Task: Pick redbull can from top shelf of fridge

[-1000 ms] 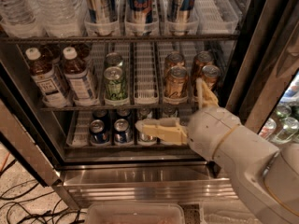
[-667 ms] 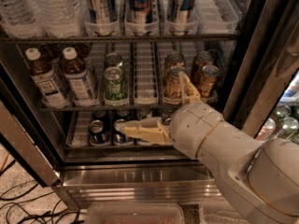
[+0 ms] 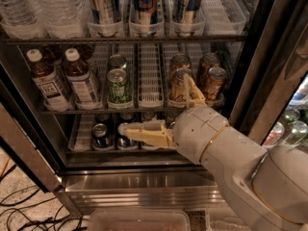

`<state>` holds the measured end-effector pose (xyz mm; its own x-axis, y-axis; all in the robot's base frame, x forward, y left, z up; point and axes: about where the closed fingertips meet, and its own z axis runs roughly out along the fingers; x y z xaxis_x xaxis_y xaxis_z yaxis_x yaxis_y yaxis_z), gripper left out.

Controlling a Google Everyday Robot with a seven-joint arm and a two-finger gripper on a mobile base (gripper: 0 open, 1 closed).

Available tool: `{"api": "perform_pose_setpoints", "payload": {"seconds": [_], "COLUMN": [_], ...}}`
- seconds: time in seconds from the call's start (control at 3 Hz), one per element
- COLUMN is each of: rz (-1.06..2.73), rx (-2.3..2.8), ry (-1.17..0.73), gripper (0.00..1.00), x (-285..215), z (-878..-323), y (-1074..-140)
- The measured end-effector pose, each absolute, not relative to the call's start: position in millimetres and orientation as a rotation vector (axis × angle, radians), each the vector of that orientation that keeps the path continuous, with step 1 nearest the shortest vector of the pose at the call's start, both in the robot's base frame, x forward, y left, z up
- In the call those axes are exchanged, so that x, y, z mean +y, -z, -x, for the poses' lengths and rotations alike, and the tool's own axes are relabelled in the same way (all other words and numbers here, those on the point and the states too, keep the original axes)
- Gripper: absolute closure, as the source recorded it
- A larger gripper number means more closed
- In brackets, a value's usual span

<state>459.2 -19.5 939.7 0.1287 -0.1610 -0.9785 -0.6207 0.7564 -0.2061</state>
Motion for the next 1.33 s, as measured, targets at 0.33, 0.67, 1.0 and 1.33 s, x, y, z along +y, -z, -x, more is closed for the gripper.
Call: {"api": "perform_pose_setpoints", "payload": {"seconds": [0.33,0.67,1.0,1.33], "rz": [0.72,0.827,0.882,0.869], "rx": [1.399,1.377,1.397,1.404], "ry": [-0.38,-0.388,-0.465,-0.535], "gripper": [0.0,0.0,0.0,0.0], "x": [-13,-3,-7,-20], "z": [-463,-463,-463,-461], "y": [-955,-976,-987,-996]}}
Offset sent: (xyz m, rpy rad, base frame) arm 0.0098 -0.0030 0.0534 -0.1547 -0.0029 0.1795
